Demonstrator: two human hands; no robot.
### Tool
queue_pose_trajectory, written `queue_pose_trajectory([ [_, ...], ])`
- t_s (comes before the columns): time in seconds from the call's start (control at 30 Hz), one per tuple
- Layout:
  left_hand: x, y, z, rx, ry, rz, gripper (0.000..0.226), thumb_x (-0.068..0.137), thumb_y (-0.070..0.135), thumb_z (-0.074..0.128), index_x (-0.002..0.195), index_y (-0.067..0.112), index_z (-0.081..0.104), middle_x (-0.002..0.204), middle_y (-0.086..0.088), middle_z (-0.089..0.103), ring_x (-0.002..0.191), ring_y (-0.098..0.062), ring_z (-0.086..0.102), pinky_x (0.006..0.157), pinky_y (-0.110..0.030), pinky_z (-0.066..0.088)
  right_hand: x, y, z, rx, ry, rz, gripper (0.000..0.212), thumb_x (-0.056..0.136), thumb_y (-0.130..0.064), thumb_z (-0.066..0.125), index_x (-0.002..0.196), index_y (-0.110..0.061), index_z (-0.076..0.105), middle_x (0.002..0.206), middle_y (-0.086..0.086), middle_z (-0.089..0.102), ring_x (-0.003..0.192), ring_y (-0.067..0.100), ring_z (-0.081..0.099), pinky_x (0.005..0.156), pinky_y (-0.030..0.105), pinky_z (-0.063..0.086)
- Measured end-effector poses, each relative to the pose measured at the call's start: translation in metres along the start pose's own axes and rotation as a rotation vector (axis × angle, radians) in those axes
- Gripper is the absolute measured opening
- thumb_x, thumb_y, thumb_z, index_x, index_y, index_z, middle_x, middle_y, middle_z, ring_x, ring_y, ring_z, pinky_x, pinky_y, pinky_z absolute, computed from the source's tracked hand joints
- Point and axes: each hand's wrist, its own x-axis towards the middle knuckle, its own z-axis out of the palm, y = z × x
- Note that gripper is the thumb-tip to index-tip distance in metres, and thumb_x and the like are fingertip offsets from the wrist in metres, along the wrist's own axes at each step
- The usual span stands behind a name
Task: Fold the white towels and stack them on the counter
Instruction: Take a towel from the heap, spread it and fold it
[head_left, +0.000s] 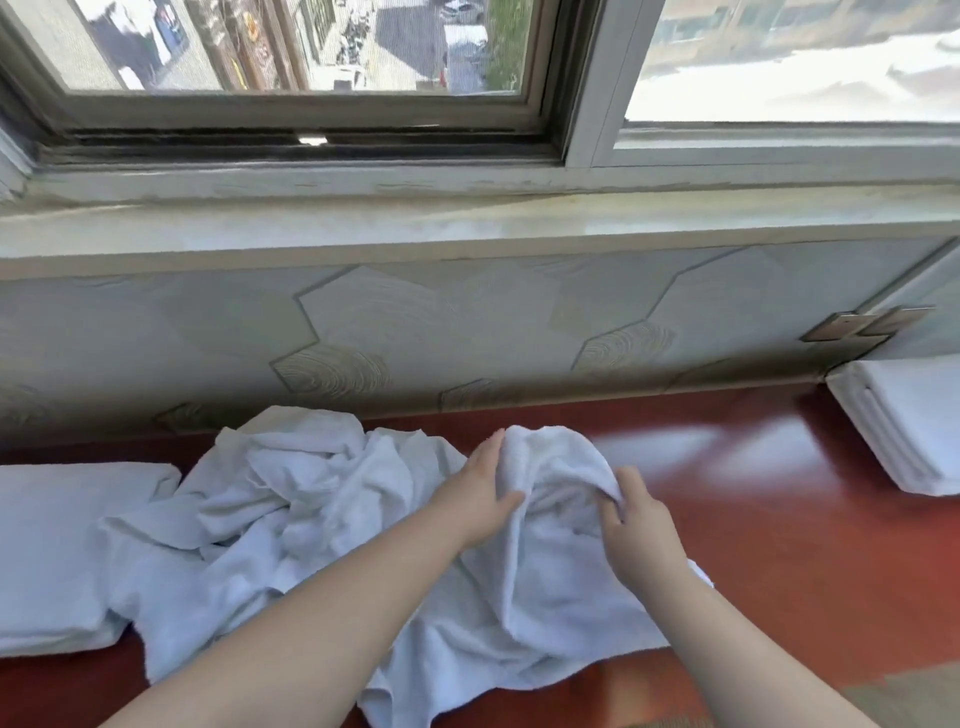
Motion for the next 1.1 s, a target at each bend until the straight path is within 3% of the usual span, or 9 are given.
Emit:
queue_pose_trajectory([
  [0.13, 0.021, 0.020, 0.006, -0.076, -0.123, -0.053, 0.101, 0.089, 0.053, 0.067, 0.162, 0.036, -0.001, 0.131, 0.008, 0.063, 0.113, -0.018, 0.065, 0.096, -0.030, 0.049, -0.005, 0.002, -0.050, 0.068, 0.214, -0.022, 0.040, 0.094, -0.013, 0.049, 0.089, -0.053, 0.046, 0.065, -0.017, 0.062, 0.063, 0.000, 0.060, 0.051, 0.020, 0.036],
  [0.2, 0.028, 0.029, 0.017, -0.001, -0.186, -0.049, 0.096, 0.089, 0.052, 0.068, 0.163, 0.030, 0.012, 0.108, 0.010, 0.066, 0.104, -0.017, 0.064, 0.092, -0.031, 0.050, -0.006, 0.010, -0.073, 0.119, 0.302, 0.026, 0.041, 0.093, -0.014, 0.049, 0.093, -0.055, 0.050, 0.072, -0.016, 0.065, 0.070, -0.001, 0.061, 0.057, 0.023, 0.041],
  [0.33, 0.034, 0.056, 0.048, 0.214, -0.281, -0.034, 0.097, 0.088, 0.064, 0.062, 0.163, 0.023, 0.015, 0.152, 0.002, 0.052, 0.134, -0.023, 0.053, 0.108, -0.032, 0.042, -0.009, 0.047, -0.127, 0.049, 0.382, 0.008, 0.044, 0.093, -0.012, 0.051, 0.113, -0.051, 0.056, 0.074, -0.016, 0.067, 0.079, -0.007, 0.060, 0.062, 0.019, 0.043],
  [0.43, 0.040, 0.077, 0.072, 0.298, -0.266, -0.044, 0.099, 0.086, 0.068, 0.060, 0.162, 0.021, 0.017, 0.153, -0.002, 0.050, 0.135, -0.026, 0.052, 0.105, -0.033, 0.044, 0.003, 0.083, -0.166, 0.015, 0.383, -0.005, 0.042, 0.097, -0.016, 0.053, 0.122, -0.049, 0.060, 0.067, -0.009, 0.065, 0.068, 0.007, 0.062, 0.062, 0.031, 0.047],
  [0.7, 0.047, 0.164, 0.136, 0.268, 0.143, 0.135, 0.064, 0.085, 0.075, 0.044, 0.131, 0.030, 0.048, 0.130, 0.009, 0.050, 0.116, -0.015, 0.052, 0.100, -0.033, 0.043, 0.089, 0.167, -0.232, 0.185, 0.256, 0.010, 0.048, 0.092, -0.021, 0.052, 0.129, -0.052, 0.057, 0.119, -0.026, 0.065, 0.115, 0.002, 0.061, 0.100, 0.030, 0.049],
  [0.77, 0.043, 0.185, 0.168, 0.476, 0.254, 0.300, 0.061, 0.086, 0.074, 0.040, 0.122, 0.027, 0.053, 0.121, 0.007, 0.050, 0.108, -0.018, 0.051, 0.098, -0.035, 0.042, 0.112, 0.194, -0.238, 0.228, 0.065, 0.087, 0.063, 0.092, -0.029, 0.058, 0.148, -0.051, 0.039, 0.137, -0.020, 0.059, 0.121, 0.012, 0.061, 0.101, 0.035, 0.050],
  [0.83, 0.037, 0.201, 0.205, 0.653, 0.079, 0.373, 0.066, 0.088, 0.078, 0.037, 0.122, 0.023, 0.053, 0.119, 0.002, 0.050, 0.107, -0.024, 0.052, 0.097, -0.040, 0.039, 0.128, 0.225, -0.235, 0.138, -0.206, 0.217, 0.080, 0.097, -0.031, 0.062, 0.162, -0.037, 0.015, 0.148, -0.004, 0.054, 0.116, 0.024, 0.064, 0.088, 0.031, 0.053],
  [0.93, 0.023, 0.214, 0.252, 0.813, -0.183, 0.173, 0.083, 0.082, 0.083, 0.038, 0.134, 0.019, 0.045, 0.127, -0.006, 0.048, 0.114, -0.032, 0.048, 0.096, -0.049, 0.033, 0.125, 0.271, -0.219, 0.041, -0.479, 0.304, 0.060, 0.097, -0.027, 0.064, 0.150, -0.014, 0.042, 0.092, 0.002, 0.071, 0.074, 0.017, 0.064, 0.058, 0.021, 0.049],
  [1.1, 0.017, 0.223, 0.276, 0.859, -0.158, -0.043, 0.042, 0.092, 0.019, 0.056, 0.133, 0.015, 0.046, 0.129, -0.009, 0.051, 0.116, -0.032, 0.049, 0.092, -0.044, 0.036, 0.124, 0.303, -0.196, 0.073, -0.372, 0.301, 0.033, 0.095, -0.029, 0.062, 0.121, -0.010, 0.064, 0.077, -0.011, 0.057, 0.077, 0.015, 0.055, 0.075, 0.028, 0.041],
])
